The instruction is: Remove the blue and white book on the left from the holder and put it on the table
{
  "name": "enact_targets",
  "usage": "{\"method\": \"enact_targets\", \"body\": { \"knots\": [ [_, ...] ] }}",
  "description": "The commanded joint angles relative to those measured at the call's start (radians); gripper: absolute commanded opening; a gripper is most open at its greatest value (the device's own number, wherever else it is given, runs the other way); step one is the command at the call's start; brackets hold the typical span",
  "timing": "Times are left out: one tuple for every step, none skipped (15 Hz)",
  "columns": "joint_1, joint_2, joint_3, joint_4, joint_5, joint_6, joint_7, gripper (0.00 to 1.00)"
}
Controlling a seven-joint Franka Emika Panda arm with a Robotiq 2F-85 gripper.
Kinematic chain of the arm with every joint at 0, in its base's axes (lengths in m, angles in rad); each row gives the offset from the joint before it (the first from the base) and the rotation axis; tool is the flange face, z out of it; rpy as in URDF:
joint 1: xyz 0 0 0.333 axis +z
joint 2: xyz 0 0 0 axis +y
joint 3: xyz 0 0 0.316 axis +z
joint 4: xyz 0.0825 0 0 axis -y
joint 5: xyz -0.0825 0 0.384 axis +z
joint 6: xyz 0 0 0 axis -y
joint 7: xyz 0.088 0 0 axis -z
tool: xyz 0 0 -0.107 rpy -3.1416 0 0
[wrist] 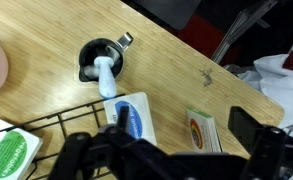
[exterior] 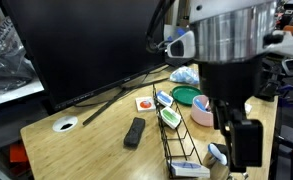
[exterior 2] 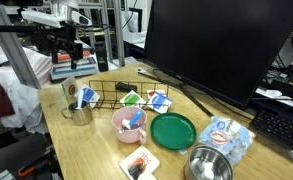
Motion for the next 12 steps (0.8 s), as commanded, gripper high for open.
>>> {"method": "enact_targets", "body": {
  "knots": [
    [0.023,0.048,0.025,-0.022,-0.062,0.094,0.019,1.0],
    [0.033,0.068,0.03,-0.025,-0.109,0.108,0.054,1.0],
    [0.042,0.081,0.032,-0.034,-0.162,0.143,0.086,1.0],
    [0.051,0.098,0.032,-0.036,-0.204,0.157,0.119,1.0],
    [0.061,0.115,0.03,-0.038,-0.268,0.179,0.158,1.0],
    [0.069,0.132,0.027,-0.033,-0.317,0.182,0.19,1.0],
    [0.077,0.148,0.026,-0.029,-0.358,0.187,0.213,1.0],
    [0.085,0.16,0.026,-0.024,-0.392,0.187,0.237,1.0],
    [0.092,0.171,0.025,-0.022,-0.42,0.188,0.255,1.0],
    [0.098,0.179,0.025,-0.02,-0.439,0.189,0.269,1.0],
    [0.105,0.187,0.025,-0.017,-0.457,0.189,0.282,1.0],
    [0.11,0.193,0.026,-0.016,-0.471,0.191,0.291,1.0]
  ]
}}
